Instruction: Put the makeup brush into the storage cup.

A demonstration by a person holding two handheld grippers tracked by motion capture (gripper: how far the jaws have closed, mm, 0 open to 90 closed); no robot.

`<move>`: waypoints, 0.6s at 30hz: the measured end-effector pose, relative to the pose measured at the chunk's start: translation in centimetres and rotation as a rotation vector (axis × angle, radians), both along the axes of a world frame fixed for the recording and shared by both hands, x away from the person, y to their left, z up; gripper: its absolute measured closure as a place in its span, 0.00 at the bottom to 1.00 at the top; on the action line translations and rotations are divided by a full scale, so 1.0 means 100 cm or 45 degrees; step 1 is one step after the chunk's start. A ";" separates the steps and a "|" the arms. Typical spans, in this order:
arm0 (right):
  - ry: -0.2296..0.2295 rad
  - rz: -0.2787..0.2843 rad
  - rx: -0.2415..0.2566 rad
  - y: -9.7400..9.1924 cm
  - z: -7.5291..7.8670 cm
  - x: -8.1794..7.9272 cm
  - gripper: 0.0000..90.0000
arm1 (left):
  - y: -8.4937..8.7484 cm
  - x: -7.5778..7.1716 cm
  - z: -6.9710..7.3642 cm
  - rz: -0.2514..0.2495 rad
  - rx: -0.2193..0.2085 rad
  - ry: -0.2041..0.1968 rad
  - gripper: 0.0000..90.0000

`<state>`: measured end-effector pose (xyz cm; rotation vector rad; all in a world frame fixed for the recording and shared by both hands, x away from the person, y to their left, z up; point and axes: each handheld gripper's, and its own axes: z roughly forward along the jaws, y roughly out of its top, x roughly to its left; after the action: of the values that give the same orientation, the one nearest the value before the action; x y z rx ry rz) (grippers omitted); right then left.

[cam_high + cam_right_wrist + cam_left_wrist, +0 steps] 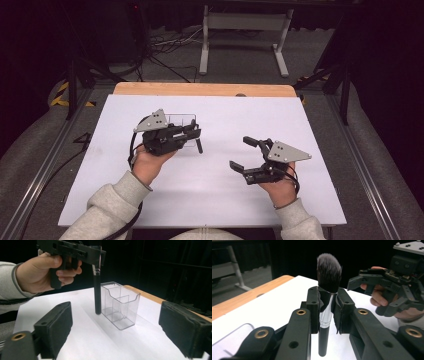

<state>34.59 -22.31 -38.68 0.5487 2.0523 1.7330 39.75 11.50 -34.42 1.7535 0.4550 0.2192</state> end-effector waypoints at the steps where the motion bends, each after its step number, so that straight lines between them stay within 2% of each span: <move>1: 0.003 -0.002 0.000 -0.001 0.000 0.000 0.12 | 0.002 0.002 0.001 0.009 0.000 -0.007 0.85; 8: 0.020 -0.048 -0.013 -0.014 -0.003 0.000 0.07 | 0.011 0.008 0.006 0.066 0.001 -0.008 0.85; 18: 0.042 -0.075 -0.041 -0.022 -0.009 0.000 0.06 | 0.020 0.019 0.013 0.156 0.003 -0.016 0.85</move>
<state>34.55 -24.54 -39.61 0.6254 2.0616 1.6654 41.67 13.50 -33.15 1.7271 0.5540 0.3170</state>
